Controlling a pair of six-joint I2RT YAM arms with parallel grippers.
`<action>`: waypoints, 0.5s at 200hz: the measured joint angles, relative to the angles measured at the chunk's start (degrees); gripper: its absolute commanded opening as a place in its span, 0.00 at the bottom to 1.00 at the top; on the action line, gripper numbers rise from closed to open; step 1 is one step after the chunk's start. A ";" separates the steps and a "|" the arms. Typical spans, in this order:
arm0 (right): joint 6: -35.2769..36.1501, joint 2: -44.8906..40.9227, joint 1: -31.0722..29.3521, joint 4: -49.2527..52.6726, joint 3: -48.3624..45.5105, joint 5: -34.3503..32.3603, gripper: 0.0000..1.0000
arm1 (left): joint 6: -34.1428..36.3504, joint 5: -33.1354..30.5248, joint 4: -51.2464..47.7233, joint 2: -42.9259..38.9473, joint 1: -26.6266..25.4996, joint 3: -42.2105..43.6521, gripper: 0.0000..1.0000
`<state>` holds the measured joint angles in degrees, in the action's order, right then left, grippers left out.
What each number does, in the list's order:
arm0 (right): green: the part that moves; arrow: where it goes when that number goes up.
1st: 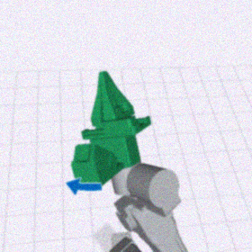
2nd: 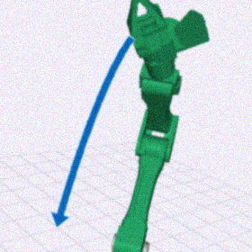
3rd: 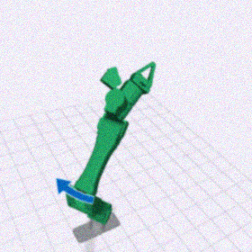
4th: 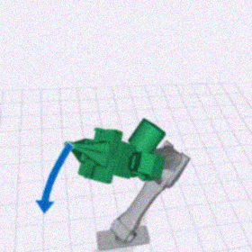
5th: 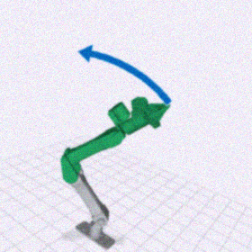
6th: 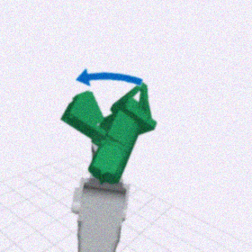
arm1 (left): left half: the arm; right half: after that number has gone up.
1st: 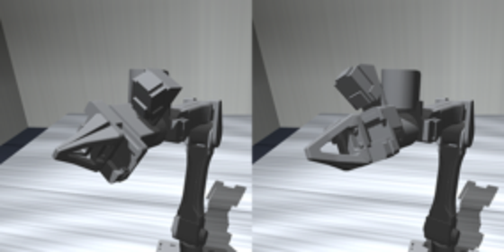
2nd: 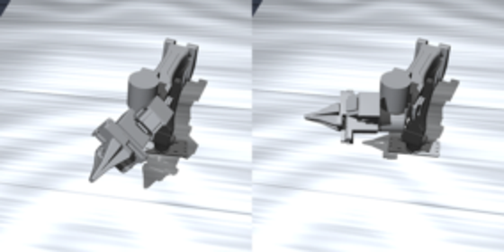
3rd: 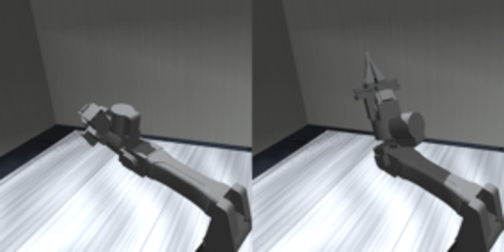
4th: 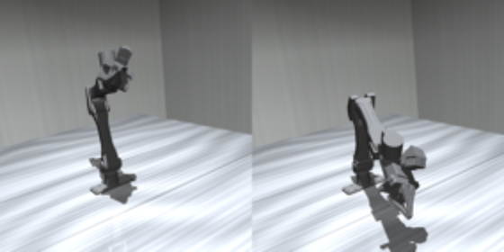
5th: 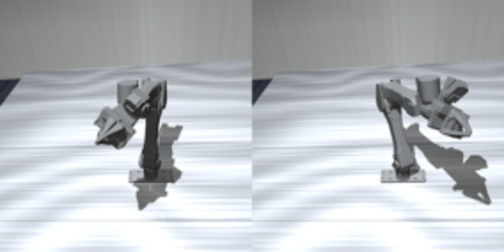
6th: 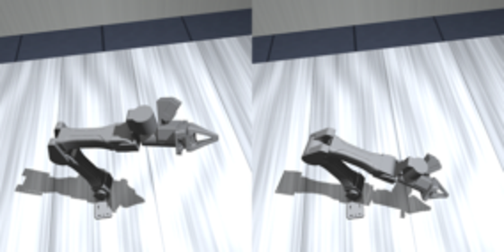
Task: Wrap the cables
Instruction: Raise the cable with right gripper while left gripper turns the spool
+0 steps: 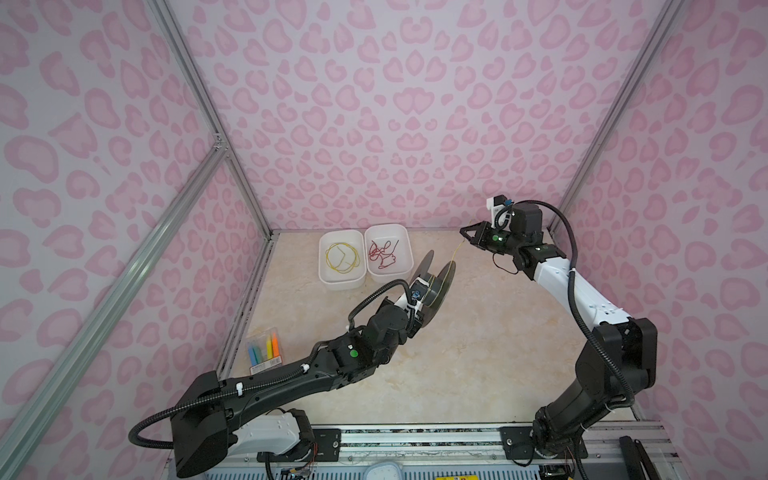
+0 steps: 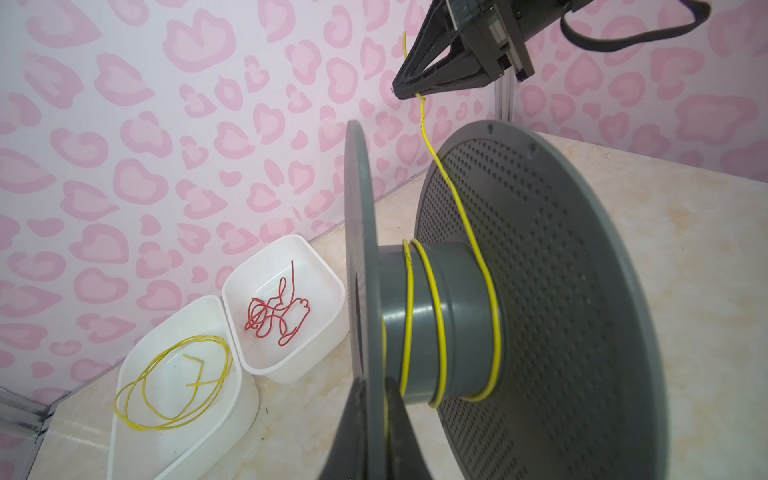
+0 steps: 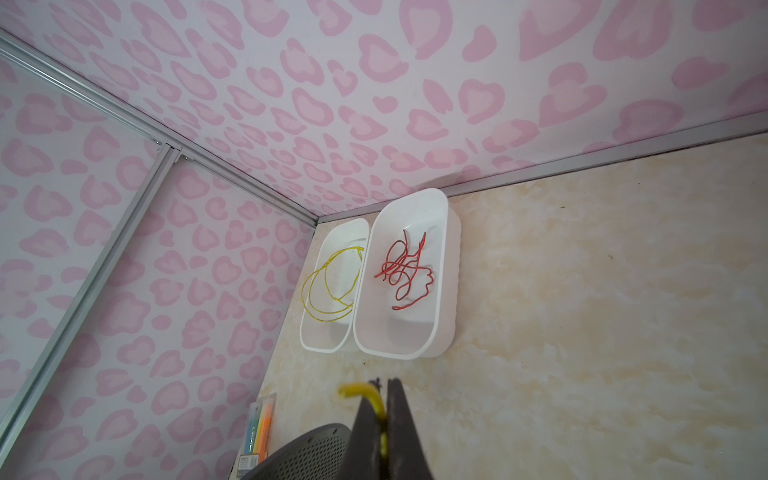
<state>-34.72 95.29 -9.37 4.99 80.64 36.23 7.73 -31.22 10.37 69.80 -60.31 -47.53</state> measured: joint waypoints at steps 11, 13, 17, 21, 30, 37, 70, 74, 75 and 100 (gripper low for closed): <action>-0.66 0.20 0.00 -1.51 -1.01 0.92 0.00 | 0.44 0.76 -0.79 -0.79 0.00 -0.20 0.04; -0.85 0.20 0.00 -1.86 -1.27 1.07 0.00 | 0.48 0.85 -0.92 -0.92 0.00 -0.26 0.04; -1.14 0.20 0.00 -2.51 -1.73 1.20 0.00 | 0.66 1.07 -1.27 -1.18 0.00 -0.42 0.04; -1.42 0.22 0.00 -2.80 -2.12 1.31 0.00 | 0.79 1.33 -1.51 -1.46 0.02 -0.57 0.04; -2.19 0.24 0.00 -4.33 -3.08 1.60 0.00 | 0.92 2.03 -2.14 -2.01 0.13 -0.92 0.04; -2.86 0.39 0.00 -5.73 -3.78 1.95 0.00 | 0.94 2.51 -2.64 -2.27 0.31 -1.31 0.04; -6.95 1.14 0.00 -12.46 -7.72 3.23 0.00 | -0.13 6.69 -5.07 -3.43 2.71 -2.67 0.04; -7.41 1.14 0.00 -13.14 -8.20 3.23 0.00 | -0.31 7.41 -5.46 -3.61 3.21 -2.82 0.04; -7.61 1.14 0.00 -13.44 -8.37 3.23 0.00 | -0.35 7.58 -5.57 -3.63 3.34 -2.84 0.04; -10.80 1.27 0.00 -18.51 -11.15 3.23 0.00 | -2.14 11.89 -7.08 -4.46 6.25 -3.78 0.04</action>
<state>-45.52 96.55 -9.37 -13.52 69.49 39.46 5.58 -19.33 3.29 65.34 -54.06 -51.31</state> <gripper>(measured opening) 0.049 0.082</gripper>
